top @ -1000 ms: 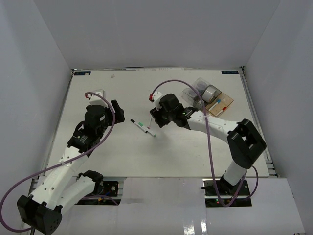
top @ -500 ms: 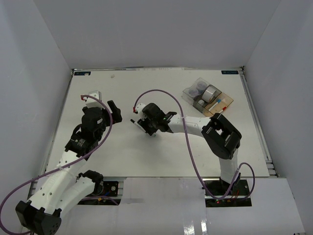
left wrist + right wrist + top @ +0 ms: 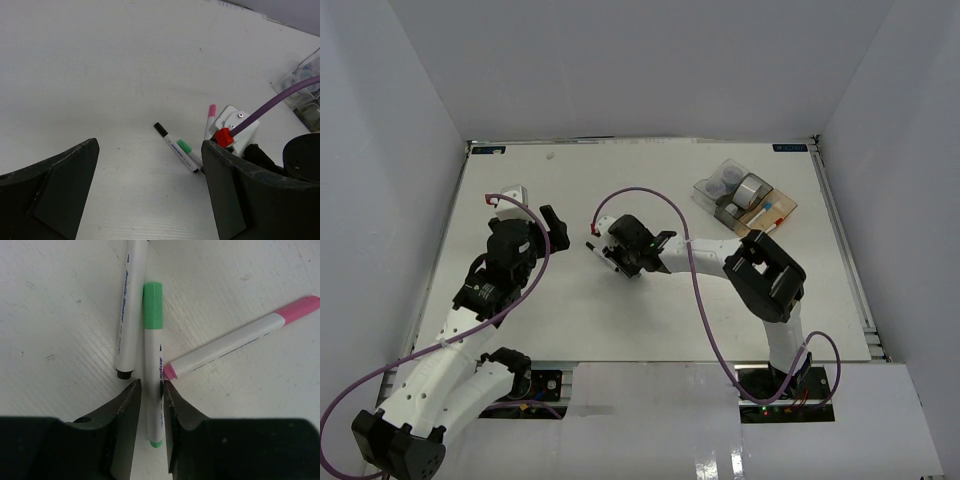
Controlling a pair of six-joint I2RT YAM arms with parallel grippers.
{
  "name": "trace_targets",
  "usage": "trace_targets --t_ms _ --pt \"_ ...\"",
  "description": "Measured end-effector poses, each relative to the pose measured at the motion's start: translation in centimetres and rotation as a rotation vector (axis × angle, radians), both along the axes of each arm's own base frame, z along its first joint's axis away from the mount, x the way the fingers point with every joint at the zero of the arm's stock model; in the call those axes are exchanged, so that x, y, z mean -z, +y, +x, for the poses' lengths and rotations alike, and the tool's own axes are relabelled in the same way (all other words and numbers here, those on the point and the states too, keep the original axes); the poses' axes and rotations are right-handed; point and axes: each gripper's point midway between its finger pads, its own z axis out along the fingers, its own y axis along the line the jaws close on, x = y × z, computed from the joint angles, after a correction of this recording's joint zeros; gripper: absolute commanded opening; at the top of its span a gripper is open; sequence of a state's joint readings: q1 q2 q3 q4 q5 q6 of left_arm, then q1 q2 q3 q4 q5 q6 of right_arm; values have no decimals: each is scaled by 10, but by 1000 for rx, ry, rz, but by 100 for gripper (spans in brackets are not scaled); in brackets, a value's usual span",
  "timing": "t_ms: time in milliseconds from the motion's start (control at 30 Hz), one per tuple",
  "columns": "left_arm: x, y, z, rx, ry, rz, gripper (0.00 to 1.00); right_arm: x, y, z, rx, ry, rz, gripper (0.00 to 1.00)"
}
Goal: Sort the stationery into containers
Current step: Pick up the pen from the center of the board, then place the pen in the storage box.
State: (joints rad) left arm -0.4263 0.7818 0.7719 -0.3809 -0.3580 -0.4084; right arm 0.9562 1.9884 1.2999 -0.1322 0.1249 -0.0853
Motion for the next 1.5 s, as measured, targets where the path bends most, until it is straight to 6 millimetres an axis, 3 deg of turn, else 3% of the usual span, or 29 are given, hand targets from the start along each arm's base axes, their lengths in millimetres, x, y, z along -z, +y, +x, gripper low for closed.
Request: trace_targets --t_ms 333,733,833,1033,1133,1200,1300,1367,1500 --pt "0 -1 0 3 1 -1 95 2 -7 -5 1 -12 12 15" --pt "4 -2 1 8 15 4 95 -2 -69 -44 17 13 -49 9" --pt "5 -3 2 9 18 5 94 -23 -81 -48 34 -11 -37 8" --pt "7 -4 2 15 24 5 94 -102 -99 -24 144 -164 109 9" --pt "8 -5 2 20 29 5 95 -130 -142 13 342 -242 145 10" --pt "9 -6 2 24 30 4 95 -136 -179 38 515 -267 157 10" --pt "9 -6 2 25 30 3 95 -130 -245 66 799 -267 168 10" --pt "9 -6 2 27 31 3 95 -122 -283 73 955 -255 169 11" --pt "9 -7 2 31 32 2 94 -112 -330 80 1183 -219 216 13"
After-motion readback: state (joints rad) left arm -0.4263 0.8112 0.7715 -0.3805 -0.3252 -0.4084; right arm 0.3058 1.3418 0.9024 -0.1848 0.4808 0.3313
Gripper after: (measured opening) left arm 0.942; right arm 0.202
